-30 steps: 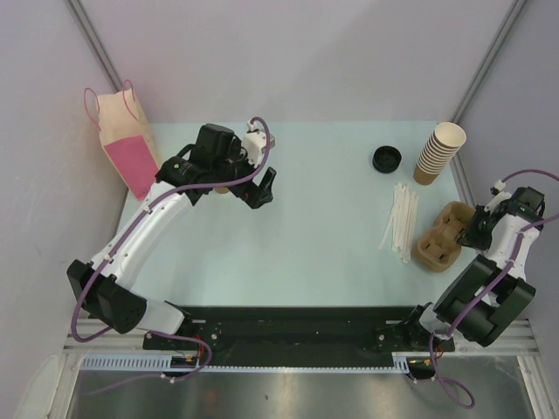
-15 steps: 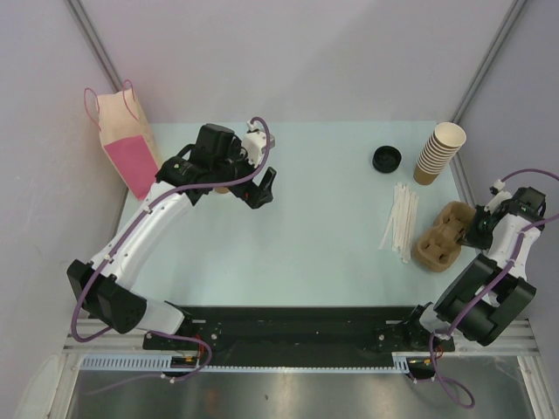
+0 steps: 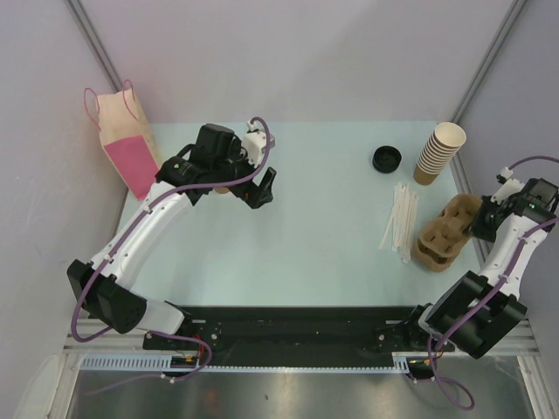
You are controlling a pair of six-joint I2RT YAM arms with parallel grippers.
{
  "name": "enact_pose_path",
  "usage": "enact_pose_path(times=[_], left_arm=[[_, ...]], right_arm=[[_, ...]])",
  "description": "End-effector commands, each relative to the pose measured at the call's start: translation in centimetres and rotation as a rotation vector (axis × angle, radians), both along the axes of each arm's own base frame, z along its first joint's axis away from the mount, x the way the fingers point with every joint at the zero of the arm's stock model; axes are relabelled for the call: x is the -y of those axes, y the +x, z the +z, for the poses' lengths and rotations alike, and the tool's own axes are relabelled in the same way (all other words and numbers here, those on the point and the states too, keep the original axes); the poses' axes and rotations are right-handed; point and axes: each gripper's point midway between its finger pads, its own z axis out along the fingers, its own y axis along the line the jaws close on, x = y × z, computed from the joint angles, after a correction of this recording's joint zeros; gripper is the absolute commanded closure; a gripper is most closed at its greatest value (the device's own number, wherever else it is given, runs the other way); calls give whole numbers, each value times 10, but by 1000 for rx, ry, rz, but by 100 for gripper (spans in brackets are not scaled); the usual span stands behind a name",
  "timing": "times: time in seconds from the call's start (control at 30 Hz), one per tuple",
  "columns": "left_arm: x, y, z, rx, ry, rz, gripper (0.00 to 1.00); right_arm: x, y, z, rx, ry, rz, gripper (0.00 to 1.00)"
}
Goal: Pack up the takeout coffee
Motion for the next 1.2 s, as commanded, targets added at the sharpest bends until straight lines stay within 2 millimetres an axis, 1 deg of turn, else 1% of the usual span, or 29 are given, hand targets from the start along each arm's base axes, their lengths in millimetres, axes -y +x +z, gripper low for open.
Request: enact_pose_path(times=[0.0, 0.13, 0.33, 0.43, 0.47, 0.57, 0.6, 0.63, 0.67, 0.7, 0.73, 0.77, 0.8, 0.83, 0.9, 0.93, 0.97, 1.0, 1.03, 1.07, 1.1, 1.17], left_arm=[[6, 4, 20, 35, -45, 2, 2], [6, 4, 18, 32, -42, 2, 2], [6, 3, 21, 42, -45, -4, 2], [13, -3, 25, 37, -79, -53, 2], [20, -8, 28, 29, -111, -92, 2], [34, -13, 35, 26, -161, -145, 2], [44, -17, 36, 24, -176, -185, 2], [51, -17, 40, 40, -187, -203, 2], [62, -23, 41, 46, -190, -238, 2], [68, -23, 47, 68, -194, -253, 2], [76, -22, 46, 72, -195, -268, 2], [87, -27, 48, 80, -202, -296, 3], [93, -28, 51, 77, -218, -296, 3], [102, -24, 54, 97, -239, -304, 3], [118, -30, 59, 85, -282, -317, 4], [126, -28, 58, 80, -294, -325, 4], [135, -33, 55, 61, -298, -341, 4], [141, -33, 60, 66, -306, -353, 4], [148, -33, 52, 41, -295, -360, 4], [154, -36, 52, 34, -298, -369, 4], [159, -36, 57, 40, -314, -375, 4], [170, -36, 56, 17, -340, -371, 5]], right_arm=[[2, 1, 24, 41, -54, 25, 100], [3, -1, 23, 30, -65, 28, 100], [-2, -1, 27, 41, -58, 40, 100], [-3, -1, 28, 46, -53, 43, 100], [-4, -2, 28, 45, -49, 43, 100], [-5, -2, 30, 49, -55, 46, 100], [-4, -2, 30, 51, -60, 45, 100], [-2, -2, 31, 51, -76, 42, 100], [-1, -2, 32, 50, -87, 48, 100], [-2, -2, 33, 53, -94, 51, 100], [-2, -1, 34, 58, -95, 52, 100], [-2, -2, 35, 61, -98, 55, 100], [-3, -2, 34, 56, -98, 61, 100], [-3, -2, 34, 53, -100, 64, 100], [-4, -3, 33, 41, -115, 69, 100], [-4, -3, 35, 41, -137, 75, 100], [-5, -2, 38, 48, -150, 80, 100], [-5, -2, 39, 54, -153, 79, 100], [-5, -2, 42, 52, -180, 83, 100], [-5, -1, 41, 49, -180, 86, 100], [-7, -2, 39, 46, -157, 81, 100], [-6, -3, 36, 36, -138, 77, 100]])
